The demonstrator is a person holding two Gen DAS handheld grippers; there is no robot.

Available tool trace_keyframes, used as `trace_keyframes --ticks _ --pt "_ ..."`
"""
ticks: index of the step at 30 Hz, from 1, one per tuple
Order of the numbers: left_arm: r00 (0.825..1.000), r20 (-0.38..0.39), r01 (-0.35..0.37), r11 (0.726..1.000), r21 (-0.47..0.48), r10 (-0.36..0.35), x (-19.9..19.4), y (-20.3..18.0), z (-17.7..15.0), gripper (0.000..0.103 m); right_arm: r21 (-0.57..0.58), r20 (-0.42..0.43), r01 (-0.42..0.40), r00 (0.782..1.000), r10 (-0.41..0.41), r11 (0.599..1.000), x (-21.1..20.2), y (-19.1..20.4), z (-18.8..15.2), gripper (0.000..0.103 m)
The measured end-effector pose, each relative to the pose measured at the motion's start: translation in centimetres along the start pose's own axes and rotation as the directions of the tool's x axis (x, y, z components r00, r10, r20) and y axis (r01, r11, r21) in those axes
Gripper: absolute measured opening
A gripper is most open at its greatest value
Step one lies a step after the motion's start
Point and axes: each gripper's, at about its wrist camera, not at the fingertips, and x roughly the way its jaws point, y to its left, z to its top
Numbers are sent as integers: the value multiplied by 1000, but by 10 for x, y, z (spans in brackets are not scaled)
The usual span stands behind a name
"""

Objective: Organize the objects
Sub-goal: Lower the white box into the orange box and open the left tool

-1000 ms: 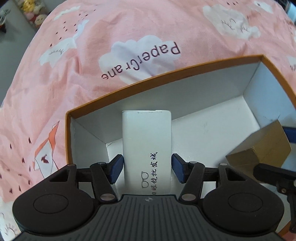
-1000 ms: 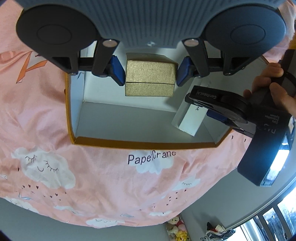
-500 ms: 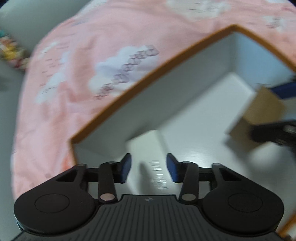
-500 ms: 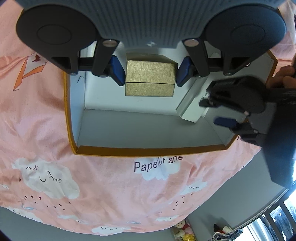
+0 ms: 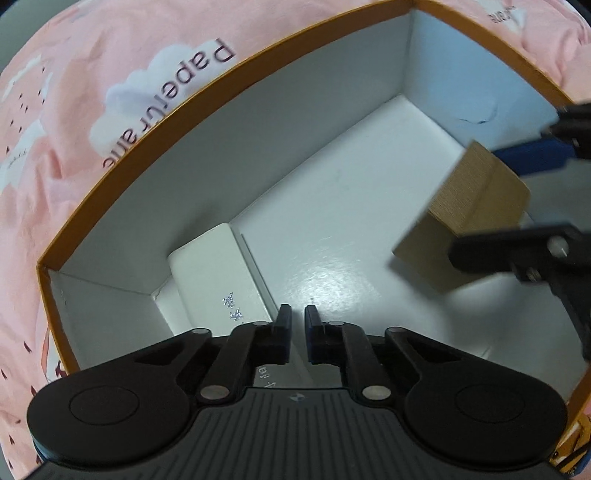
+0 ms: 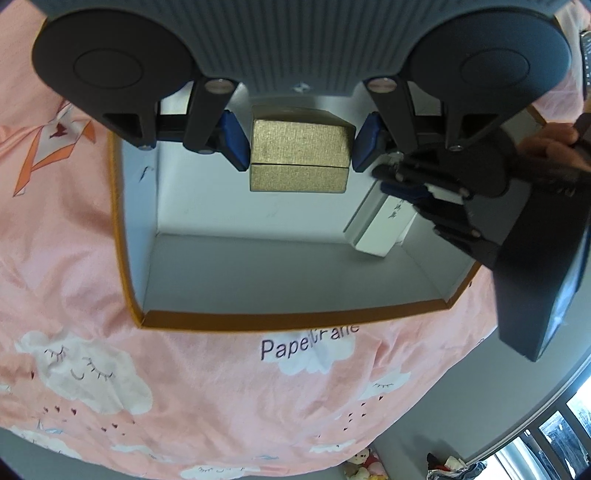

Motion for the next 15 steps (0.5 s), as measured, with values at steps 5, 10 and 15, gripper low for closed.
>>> trace_keyframes --ticks 5,10,15 --pt "997 -14 -74 996 -52 73 4 7 3 6 21 -34 -48 998 49 999 3 5 -4 62" --pt "992 -9 -126 991 -48 125 4 6 4 6 22 -58 -65 996 67 998 6 12 -7 63" --pt "988 109 -93 989 -112 105 -16 12 -2 14 69 -72 -101 992 106 993 6 15 -8 63"
